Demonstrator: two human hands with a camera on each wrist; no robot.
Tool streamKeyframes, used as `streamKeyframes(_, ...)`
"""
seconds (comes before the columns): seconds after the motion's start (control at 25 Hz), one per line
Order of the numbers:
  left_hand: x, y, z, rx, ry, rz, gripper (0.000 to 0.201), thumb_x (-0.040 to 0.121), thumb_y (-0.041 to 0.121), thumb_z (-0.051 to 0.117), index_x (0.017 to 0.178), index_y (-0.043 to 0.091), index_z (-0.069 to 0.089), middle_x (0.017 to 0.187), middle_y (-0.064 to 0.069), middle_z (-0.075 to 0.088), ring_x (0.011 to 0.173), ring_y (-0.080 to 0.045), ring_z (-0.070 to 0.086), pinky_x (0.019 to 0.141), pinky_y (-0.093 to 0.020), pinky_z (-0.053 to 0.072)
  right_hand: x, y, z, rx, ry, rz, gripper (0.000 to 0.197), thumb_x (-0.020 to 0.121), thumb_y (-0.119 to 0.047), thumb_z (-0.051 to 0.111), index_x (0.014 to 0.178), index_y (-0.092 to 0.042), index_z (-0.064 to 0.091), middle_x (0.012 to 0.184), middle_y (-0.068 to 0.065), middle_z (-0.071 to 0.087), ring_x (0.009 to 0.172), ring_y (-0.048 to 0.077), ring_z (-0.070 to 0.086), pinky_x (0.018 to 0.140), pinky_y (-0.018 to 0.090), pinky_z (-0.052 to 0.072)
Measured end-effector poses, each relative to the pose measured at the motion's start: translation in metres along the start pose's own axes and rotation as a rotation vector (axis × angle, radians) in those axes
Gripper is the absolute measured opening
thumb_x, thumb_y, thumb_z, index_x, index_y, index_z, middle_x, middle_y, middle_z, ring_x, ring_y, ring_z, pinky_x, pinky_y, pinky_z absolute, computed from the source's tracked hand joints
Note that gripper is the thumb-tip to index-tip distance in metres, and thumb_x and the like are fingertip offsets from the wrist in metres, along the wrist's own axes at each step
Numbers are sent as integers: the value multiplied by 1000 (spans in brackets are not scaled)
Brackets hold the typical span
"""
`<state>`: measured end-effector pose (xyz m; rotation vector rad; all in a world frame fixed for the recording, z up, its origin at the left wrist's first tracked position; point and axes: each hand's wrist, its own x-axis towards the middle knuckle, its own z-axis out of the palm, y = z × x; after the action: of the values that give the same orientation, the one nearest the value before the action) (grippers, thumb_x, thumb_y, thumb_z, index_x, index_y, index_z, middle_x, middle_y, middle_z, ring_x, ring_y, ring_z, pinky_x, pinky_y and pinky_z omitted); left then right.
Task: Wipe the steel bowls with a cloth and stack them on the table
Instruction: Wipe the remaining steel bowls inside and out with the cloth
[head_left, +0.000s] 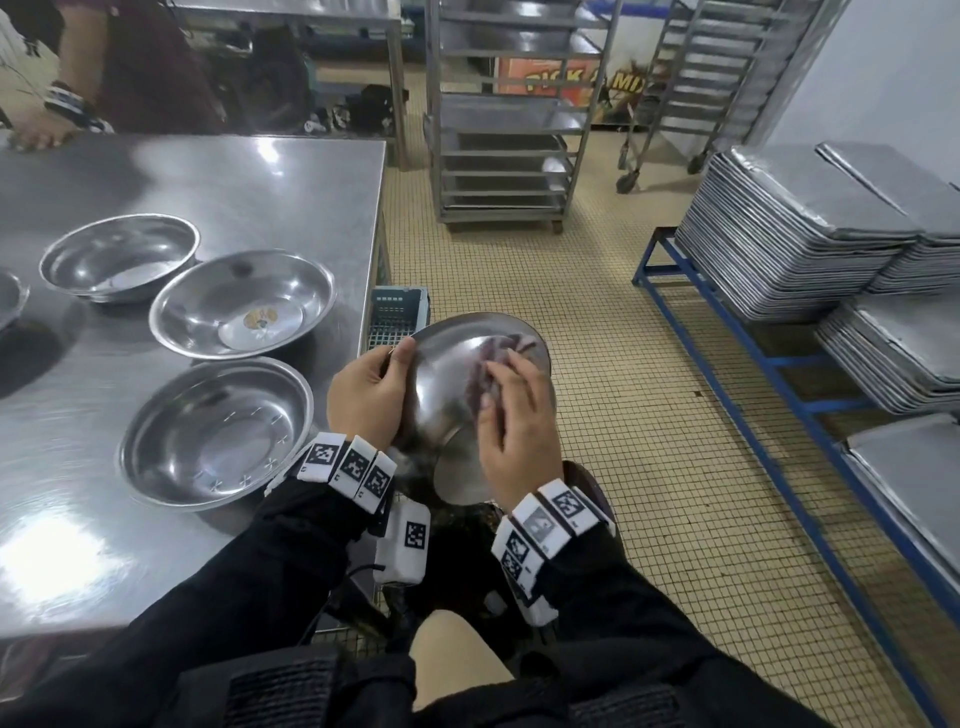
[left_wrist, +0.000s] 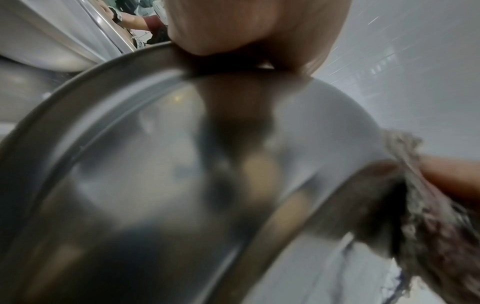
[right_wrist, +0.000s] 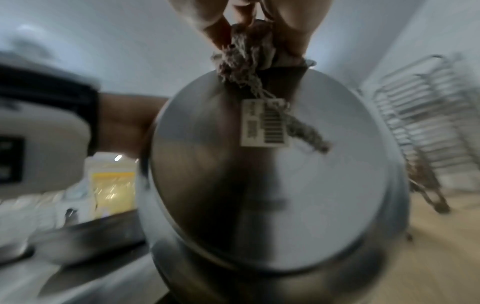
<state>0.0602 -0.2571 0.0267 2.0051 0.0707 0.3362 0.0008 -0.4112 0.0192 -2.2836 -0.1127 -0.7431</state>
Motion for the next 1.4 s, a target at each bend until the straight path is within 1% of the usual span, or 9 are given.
streamKeyframes(0.2,-6,7,1,59,-21,-4,52,90,56,53,69,10,67,57,-3,62,55,-20,55,55,-37,42,31,1,5,-159,-68,69,47,96,-36,29,123,-6,54,130,10,48,120,22,45,101,39,43)
streamKeyframes(0.4,-4,3,-2,-90,-10,-96,44,84,60,60,69,20,73,60,0,67,60,-22,61,61,-39,49,37,34,-14,161,-78,696,39,102,-33,29,122,-6,48,117,3,42,102,14,44,80,18,38)
streamKeyframes(0.56,-2,-2,-2,-207,-29,-151,33,85,50,64,60,31,72,57,3,66,54,-9,57,59,-30,46,23,66,-27,366,-98,918,33,101,-37,33,119,-17,52,115,4,55,104,21,51,89,34,41)
streamKeyframes(0.72,-6,-19,-3,-186,-100,-144,21,91,42,60,77,31,72,76,5,72,69,-5,64,68,-26,51,18,76,-34,297,-138,824,29,98,-39,42,94,-14,55,80,-2,58,78,19,54,62,28,41)
streamKeyframes(0.84,-6,-29,-1,-23,-248,-95,15,96,32,55,106,26,65,98,9,67,90,-6,62,85,-33,54,19,78,-24,116,-70,747,23,99,-29,44,94,-11,57,85,2,59,85,25,57,67,29,38)
streamKeyframes(1.0,-9,-13,13,36,-384,82,29,96,31,54,124,25,58,111,11,66,97,-6,63,84,-24,53,26,67,-9,-223,-169,433,15,94,-16,48,104,-11,58,104,-1,59,99,24,50,78,27,31)
streamKeyframes(1.16,-8,4,25,315,-394,320,24,96,38,53,96,18,68,85,6,69,78,-12,61,69,-27,46,31,46,-4,-334,-280,220,21,95,-17,44,111,-11,55,111,3,57,101,25,46,81,27,28)
streamKeyframes(1.32,-3,0,18,378,-341,278,34,97,38,50,73,16,56,65,4,59,64,-17,54,54,-26,34,31,34,-9,-137,-203,170,27,95,-15,47,121,-9,54,119,6,52,105,18,47,92,28,41)
streamKeyframes(1.4,1,0,15,348,-293,218,36,98,38,49,75,12,59,67,1,61,65,-18,55,56,-29,37,24,28,-15,-23,-54,145,38,93,-11,53,130,-8,48,130,6,42,108,4,38,92,9,40)
